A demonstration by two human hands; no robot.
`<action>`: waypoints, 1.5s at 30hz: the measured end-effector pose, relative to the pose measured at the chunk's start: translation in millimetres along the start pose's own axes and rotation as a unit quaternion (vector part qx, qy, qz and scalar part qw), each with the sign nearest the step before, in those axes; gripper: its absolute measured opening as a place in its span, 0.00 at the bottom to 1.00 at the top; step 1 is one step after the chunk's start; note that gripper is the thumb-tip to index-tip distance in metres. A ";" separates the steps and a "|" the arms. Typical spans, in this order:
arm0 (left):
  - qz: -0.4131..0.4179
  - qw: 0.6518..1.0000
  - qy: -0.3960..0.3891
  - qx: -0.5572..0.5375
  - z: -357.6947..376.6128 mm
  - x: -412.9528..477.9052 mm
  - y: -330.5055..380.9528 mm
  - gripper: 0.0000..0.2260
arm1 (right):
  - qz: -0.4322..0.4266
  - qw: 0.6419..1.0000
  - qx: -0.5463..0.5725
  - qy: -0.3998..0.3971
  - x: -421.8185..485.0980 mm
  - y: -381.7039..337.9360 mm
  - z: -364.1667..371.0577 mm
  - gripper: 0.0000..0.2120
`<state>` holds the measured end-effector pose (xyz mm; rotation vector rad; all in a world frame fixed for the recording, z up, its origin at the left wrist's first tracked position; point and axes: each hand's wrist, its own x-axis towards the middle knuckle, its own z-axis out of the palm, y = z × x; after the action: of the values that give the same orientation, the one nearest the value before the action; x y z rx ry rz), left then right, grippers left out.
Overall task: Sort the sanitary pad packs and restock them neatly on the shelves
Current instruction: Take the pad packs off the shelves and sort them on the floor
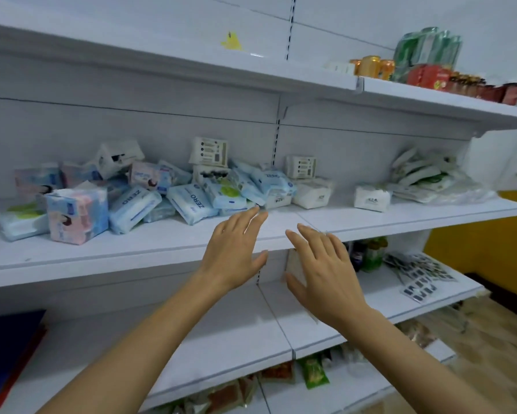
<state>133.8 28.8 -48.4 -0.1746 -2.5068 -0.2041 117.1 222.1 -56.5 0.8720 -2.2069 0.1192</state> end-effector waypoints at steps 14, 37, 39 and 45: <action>-0.105 0.988 -0.112 -0.009 130.5 111.2 -66.8 0.32 | 0.043 0.997 0.054 -0.037 86.9 94.4 140.6 0.30; -0.303 0.940 0.140 -0.073 120.6 191.3 -53.5 0.29 | -0.038 0.952 0.291 0.089 209.8 145.1 283.8 0.26; -0.389 0.886 0.183 -0.175 119.9 219.9 -50.5 0.27 | -0.029 0.952 0.293 0.090 209.6 146.0 285.6 0.26; -0.558 0.756 0.176 -0.293 139.1 241.6 -40.1 0.18 | -0.011 0.944 0.314 0.104 209.0 148.1 288.9 0.31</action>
<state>-146.6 34.2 -22.0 1.0517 -1.7643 -1.3503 -253.9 123.2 -96.5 1.1566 -1.9706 0.9013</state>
